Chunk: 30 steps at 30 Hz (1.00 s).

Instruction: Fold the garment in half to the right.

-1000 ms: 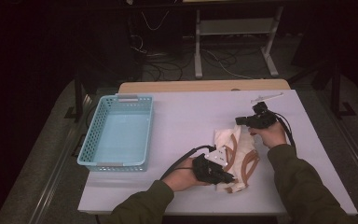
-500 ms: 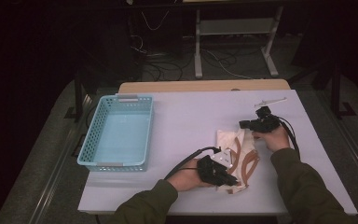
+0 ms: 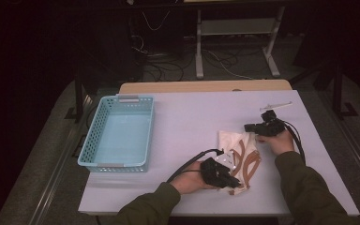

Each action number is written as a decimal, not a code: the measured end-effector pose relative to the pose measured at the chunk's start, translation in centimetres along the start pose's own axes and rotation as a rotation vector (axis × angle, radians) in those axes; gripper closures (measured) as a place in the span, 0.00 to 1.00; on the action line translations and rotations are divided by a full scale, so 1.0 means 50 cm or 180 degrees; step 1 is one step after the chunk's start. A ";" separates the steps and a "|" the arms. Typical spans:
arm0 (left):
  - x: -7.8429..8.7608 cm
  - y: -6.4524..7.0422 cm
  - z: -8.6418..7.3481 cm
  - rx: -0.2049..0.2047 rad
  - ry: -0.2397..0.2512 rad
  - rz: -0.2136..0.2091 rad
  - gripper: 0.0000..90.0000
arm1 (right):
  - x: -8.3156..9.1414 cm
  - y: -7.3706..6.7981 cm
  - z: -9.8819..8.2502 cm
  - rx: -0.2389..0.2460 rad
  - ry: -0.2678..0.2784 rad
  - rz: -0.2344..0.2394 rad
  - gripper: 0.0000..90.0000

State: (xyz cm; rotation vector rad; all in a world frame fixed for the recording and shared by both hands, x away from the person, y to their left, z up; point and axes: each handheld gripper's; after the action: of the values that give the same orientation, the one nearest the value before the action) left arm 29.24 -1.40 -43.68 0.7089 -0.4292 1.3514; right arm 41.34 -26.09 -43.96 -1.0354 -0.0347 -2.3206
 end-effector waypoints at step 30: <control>0.039 -0.009 -0.003 0.0343 0.0455 -0.0079 0.58 | 0.049 0.010 0.000 -0.0033 0.0025 -0.0085 0.96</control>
State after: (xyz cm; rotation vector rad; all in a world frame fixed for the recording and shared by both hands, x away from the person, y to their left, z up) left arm 30.03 0.09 -42.64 0.6986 -0.2345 1.3996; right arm 40.30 -27.74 -42.36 -1.0370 -0.0334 -2.3510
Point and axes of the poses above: each handheld gripper's, and its own axes: x roughly backward along the jaws, z roughly out of its top, y roughly to its right, and after that the axes turned 4 degrees about -z, right-handed
